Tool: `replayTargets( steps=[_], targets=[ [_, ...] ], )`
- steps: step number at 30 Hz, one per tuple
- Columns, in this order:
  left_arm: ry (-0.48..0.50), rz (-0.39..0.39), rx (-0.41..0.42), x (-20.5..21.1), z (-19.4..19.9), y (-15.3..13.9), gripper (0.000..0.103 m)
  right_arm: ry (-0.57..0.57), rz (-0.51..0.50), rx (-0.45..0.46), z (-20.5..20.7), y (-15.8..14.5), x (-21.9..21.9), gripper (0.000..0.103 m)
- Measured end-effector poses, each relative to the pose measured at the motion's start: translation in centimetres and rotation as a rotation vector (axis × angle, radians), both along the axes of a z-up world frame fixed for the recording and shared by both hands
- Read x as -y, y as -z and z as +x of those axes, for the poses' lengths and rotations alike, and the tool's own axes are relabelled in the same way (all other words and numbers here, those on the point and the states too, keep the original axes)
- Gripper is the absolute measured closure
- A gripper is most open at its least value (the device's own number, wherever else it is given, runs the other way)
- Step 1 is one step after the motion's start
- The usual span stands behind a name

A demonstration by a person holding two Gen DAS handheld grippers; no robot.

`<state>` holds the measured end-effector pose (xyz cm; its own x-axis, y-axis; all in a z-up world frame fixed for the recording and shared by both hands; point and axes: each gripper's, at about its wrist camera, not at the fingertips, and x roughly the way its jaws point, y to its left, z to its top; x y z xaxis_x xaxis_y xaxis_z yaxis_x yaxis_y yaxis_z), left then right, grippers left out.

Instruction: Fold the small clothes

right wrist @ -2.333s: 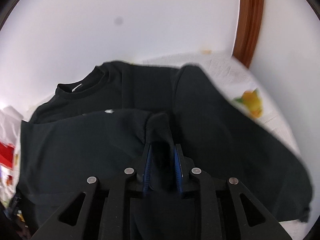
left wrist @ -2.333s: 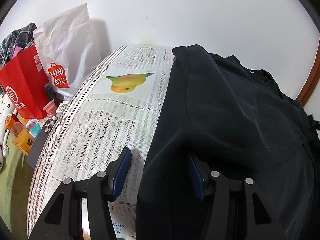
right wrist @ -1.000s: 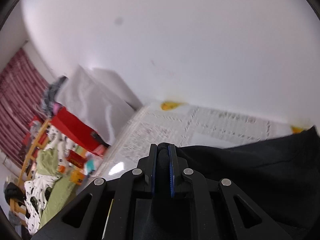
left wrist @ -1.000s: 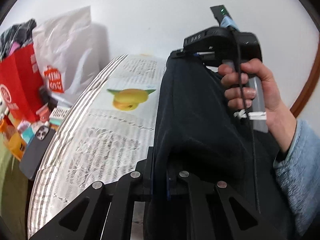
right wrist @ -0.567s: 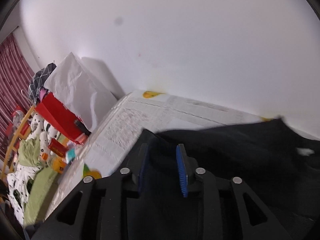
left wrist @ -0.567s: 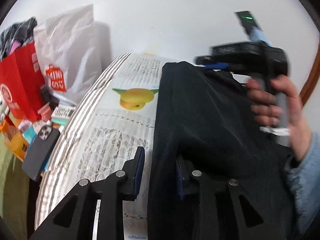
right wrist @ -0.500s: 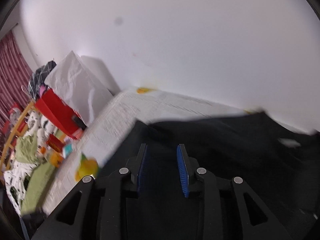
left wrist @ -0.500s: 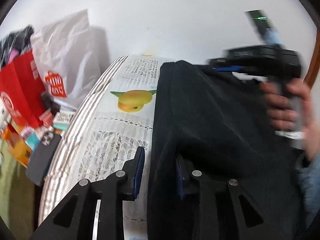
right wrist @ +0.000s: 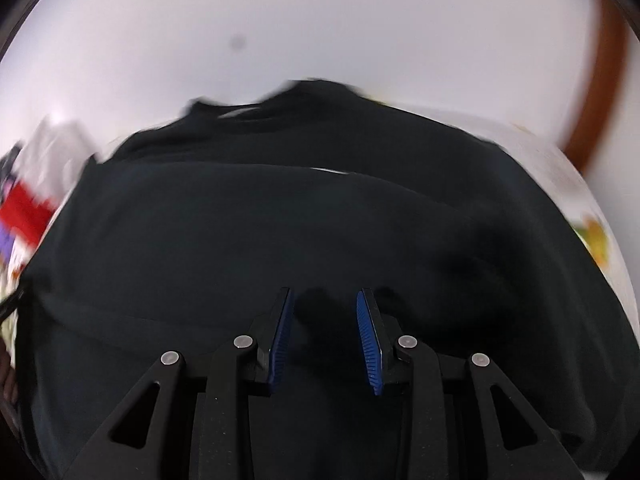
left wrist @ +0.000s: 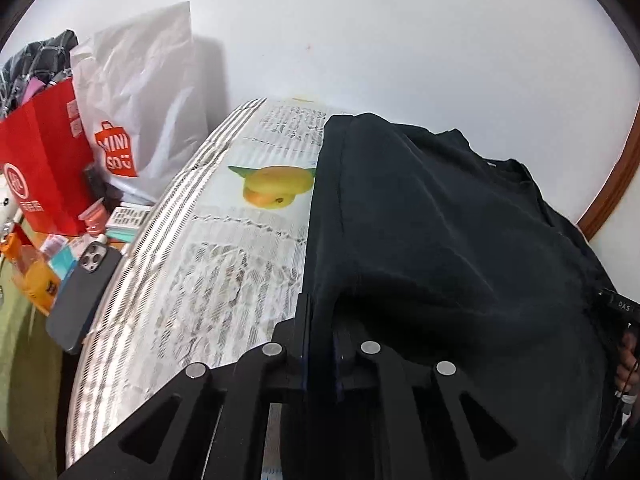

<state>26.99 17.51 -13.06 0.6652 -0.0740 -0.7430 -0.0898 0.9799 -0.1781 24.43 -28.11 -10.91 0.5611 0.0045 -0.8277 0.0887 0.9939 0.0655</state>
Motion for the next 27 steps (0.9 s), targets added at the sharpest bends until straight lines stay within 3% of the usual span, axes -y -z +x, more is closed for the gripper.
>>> replayTargets(
  steps=[2, 4, 6, 8, 13, 19, 23, 25, 27],
  targets=[
    [-0.001, 0.011, 0.015, 0.3, -0.9, -0.8, 0.085, 0.017, 0.05, 0.0, -0.8, 0.0, 2.1, 0.07],
    [0.02, 0.02, 0.042, 0.8, -1.5, -1.8, 0.078, 0.044, -0.005, 0.01, -1.4, -0.1, 2.8, 0.07],
    [0.033, 0.043, 0.067, 1.5, -1.4, -2.7, 0.066, 0.038, -0.06, 0.012, -1.8, -0.2, 3.0, 0.07],
    [0.039, 0.078, 0.075, 2.2, -0.5, -2.9, 0.064, 0.048, -0.124, -0.032, -1.8, 0.3, 3.1, 0.07],
    [0.029, 0.128, -0.04, 2.5, 2.0, 0.2, 0.064, 0.082, -0.09, -0.017, -4.5, -1.1, 4.5, 0.068],
    [0.032, 0.147, -0.06, 2.5, 1.2, 0.0, 0.062, 0.165, -0.152, 0.026, -8.8, -2.8, 8.3, 0.053],
    [0.043, 0.142, -0.07, 3.2, 0.2, -0.6, 0.054, 0.161, -0.117, 0.016, -8.4, -2.4, 8.4, 0.053],
    [0.051, 0.16, -0.07, 3.8, -0.4, -0.6, 0.05, 0.13, -0.112, 0.043, -7.6, -2.4, 7.4, 0.044],
    [0.059, 0.179, -0.075, 4.3, -0.9, -0.5, 0.048, 0.101, -0.136, 0.039, -5.7, -1.6, 6.3, 0.043]
  ],
)
